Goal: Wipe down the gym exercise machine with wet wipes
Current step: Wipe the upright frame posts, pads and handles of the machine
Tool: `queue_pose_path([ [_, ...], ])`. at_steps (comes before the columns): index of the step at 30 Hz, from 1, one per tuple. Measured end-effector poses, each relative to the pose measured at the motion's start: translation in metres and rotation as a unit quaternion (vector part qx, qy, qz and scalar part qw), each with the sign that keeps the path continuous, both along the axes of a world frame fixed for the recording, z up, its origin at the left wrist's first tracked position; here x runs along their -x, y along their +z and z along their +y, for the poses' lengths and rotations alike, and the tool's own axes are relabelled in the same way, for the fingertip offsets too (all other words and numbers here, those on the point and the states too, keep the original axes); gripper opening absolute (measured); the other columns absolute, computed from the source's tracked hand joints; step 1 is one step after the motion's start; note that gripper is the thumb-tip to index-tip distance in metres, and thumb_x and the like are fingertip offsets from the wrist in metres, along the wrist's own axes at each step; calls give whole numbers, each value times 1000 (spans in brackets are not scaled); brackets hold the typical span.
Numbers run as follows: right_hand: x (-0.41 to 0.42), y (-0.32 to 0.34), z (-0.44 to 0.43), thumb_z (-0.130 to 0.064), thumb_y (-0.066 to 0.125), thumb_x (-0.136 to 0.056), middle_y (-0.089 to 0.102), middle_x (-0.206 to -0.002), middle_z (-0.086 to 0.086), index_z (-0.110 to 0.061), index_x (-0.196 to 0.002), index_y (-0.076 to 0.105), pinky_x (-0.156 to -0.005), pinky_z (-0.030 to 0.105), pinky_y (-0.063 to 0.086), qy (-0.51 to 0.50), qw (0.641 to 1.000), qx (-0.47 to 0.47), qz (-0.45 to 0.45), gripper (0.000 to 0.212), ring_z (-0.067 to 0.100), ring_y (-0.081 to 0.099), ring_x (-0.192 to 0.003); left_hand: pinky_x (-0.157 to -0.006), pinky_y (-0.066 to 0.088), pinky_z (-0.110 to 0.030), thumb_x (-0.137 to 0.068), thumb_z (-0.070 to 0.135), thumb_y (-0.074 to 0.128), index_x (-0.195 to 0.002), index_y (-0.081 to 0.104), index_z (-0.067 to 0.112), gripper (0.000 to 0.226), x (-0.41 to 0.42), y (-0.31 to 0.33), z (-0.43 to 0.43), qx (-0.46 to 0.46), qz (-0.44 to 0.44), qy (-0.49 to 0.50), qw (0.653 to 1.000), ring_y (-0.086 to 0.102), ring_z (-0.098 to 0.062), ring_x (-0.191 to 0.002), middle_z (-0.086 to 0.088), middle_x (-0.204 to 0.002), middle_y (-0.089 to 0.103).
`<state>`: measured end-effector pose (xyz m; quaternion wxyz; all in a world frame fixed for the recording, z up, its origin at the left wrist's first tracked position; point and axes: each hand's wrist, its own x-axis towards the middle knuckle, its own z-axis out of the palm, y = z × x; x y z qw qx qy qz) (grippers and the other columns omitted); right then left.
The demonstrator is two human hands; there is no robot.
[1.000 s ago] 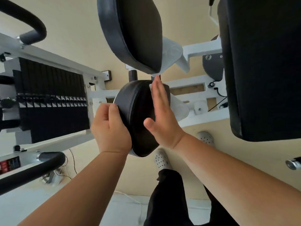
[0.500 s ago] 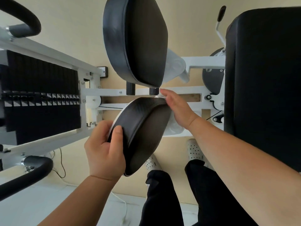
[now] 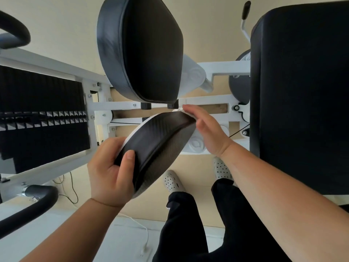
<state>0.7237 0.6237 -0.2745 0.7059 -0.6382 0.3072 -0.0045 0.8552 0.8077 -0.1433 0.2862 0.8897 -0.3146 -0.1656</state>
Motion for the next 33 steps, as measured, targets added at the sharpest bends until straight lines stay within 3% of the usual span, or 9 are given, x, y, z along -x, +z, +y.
queue_pose_path([
  [3,2,7,11,-97,18,-77,47,-154,7,-1,-150,46,-121,22,28,22,998,30,-53,124,12,39,-146,-61,42,-38,-91,34,44,-91,63,2,38,3,-1,5,-1,-2,18,1000,54,-30,-69,-9,-74,57],
  [6,0,-8,4,-102,19,-70,50,-143,0,-5,-147,49,-112,13,30,9,1000,5,-18,128,7,44,-134,-61,41,-38,-92,34,44,-91,64,2,38,6,-1,8,1,-6,23,1000,54,-30,-68,-8,-74,57],
  [10,-10,-14,-2,-109,18,-60,53,-133,-4,-10,-143,53,-114,28,37,12,998,-10,54,134,10,48,-125,-61,42,-39,-92,35,43,-90,64,1,40,8,-3,10,2,-5,36,999,54,-32,-69,-9,-74,58],
  [16,-7,32,17,-98,16,-76,48,-153,6,-2,-149,47,-119,27,34,35,992,73,-94,124,12,41,-145,-62,44,-44,-94,33,41,-89,66,1,41,4,-3,5,18,-10,27,999,56,-32,-71,-7,-75,59],
  [20,-10,34,10,-101,19,-72,49,-153,8,-2,-149,48,-122,43,32,12,997,53,-63,129,15,42,-145,-64,45,-46,-94,32,39,-89,67,3,40,1,-3,2,31,-9,18,999,56,-31,-73,-5,-77,60],
  [22,-15,46,12,-102,18,-71,48,-153,8,-2,-149,47,-121,40,33,8,996,62,-60,131,16,42,-144,-64,44,-49,-94,32,37,-86,65,1,42,1,-3,1,35,-5,22,999,54,-33,-73,-7,-75,59],
  [24,-20,69,23,-100,17,-73,47,-154,8,-1,-149,47,-121,36,33,29,989,96,-108,128,15,42,-145,-65,44,-48,-94,32,35,-86,66,2,44,2,-5,2,44,5,30,999,55,-32,-74,-7,-75,59],
  [28,-21,104,45,-96,12,-78,47,-156,10,-1,-149,47,-129,49,13,121,942,274,-152,124,23,39,-149,-69,44,-41,-94,33,32,-91,69,6,46,4,-4,7,74,27,48,996,55,-25,-78,-1,-79,61],
  [33,-22,104,37,-97,15,-78,45,-156,12,-1,-150,45,-121,57,29,113,943,308,-51,124,25,34,-151,-67,42,-41,-90,33,29,-85,68,6,48,3,-8,10,99,51,59,992,53,-22,-76,-1,-76,58],
])
